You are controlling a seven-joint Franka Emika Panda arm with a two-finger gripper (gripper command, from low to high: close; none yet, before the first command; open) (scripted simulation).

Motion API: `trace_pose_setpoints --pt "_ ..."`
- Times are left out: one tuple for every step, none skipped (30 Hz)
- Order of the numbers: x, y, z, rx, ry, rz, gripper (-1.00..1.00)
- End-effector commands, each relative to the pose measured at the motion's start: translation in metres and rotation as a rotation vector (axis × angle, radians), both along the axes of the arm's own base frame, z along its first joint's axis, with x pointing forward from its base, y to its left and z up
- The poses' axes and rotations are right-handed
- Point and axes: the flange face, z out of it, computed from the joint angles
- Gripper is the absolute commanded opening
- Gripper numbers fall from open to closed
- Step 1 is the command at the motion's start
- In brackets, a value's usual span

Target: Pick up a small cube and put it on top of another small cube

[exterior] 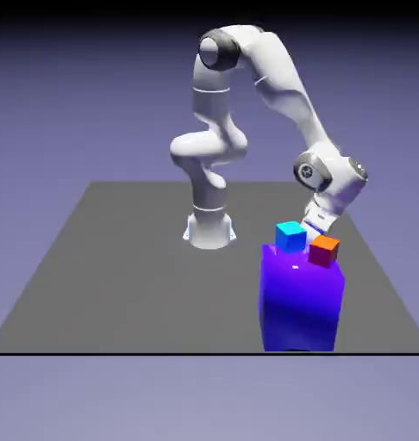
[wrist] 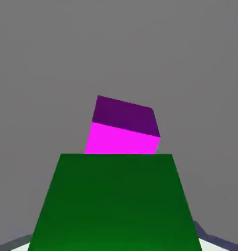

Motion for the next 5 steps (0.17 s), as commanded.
trace_pose_setpoints --pt "-0.003 -0.006 -0.015 0.000 0.000 0.002 -1.00" --pt "-0.004 -0.006 -0.017 0.001 0.000 0.002 -1.00" --pt "-0.004 -0.006 -0.017 0.001 0.000 0.002 1.00" --pt "-0.004 -0.006 -0.017 0.001 0.000 0.002 1.00" --pt "0.000 -0.001 -0.002 -0.001 -0.002 0.001 1.00"
